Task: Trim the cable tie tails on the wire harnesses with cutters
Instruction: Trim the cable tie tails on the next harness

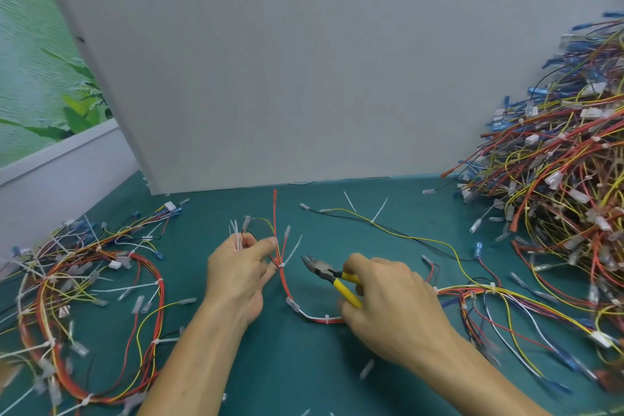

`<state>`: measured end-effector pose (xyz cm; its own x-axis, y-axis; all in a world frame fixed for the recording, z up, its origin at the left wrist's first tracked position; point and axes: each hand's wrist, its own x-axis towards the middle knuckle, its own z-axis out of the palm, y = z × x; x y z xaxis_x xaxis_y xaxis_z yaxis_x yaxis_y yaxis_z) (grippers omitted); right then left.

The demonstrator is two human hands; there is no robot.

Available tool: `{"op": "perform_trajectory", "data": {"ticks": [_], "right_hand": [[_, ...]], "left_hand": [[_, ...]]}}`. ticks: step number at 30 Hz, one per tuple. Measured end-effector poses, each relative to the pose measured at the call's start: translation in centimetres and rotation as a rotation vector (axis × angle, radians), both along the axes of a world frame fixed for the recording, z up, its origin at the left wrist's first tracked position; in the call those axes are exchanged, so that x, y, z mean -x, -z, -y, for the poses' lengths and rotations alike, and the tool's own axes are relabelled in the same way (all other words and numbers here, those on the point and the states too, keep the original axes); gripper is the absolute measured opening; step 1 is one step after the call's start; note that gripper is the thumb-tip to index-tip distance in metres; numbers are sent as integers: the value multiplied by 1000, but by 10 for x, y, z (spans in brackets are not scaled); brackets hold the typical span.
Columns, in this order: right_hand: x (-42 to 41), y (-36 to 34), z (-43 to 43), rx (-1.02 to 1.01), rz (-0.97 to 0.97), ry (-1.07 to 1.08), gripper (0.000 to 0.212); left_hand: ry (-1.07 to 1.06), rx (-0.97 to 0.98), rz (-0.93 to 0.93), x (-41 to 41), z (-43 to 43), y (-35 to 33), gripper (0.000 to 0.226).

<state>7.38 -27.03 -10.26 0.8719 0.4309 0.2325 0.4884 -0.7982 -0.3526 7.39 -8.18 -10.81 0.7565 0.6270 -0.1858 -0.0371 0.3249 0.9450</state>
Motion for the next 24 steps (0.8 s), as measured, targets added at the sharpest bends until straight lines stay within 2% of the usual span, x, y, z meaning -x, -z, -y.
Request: {"op": "perform_trajectory", "data": {"ticks": [11, 24], "right_hand": [[5, 14, -10, 7, -2, -12, 27], [-1, 25, -12, -16, 40, 30, 29]], "left_hand": [[45, 175, 12, -1, 2, -3, 39], [87, 231, 32, -1, 7, -5, 38]]}}
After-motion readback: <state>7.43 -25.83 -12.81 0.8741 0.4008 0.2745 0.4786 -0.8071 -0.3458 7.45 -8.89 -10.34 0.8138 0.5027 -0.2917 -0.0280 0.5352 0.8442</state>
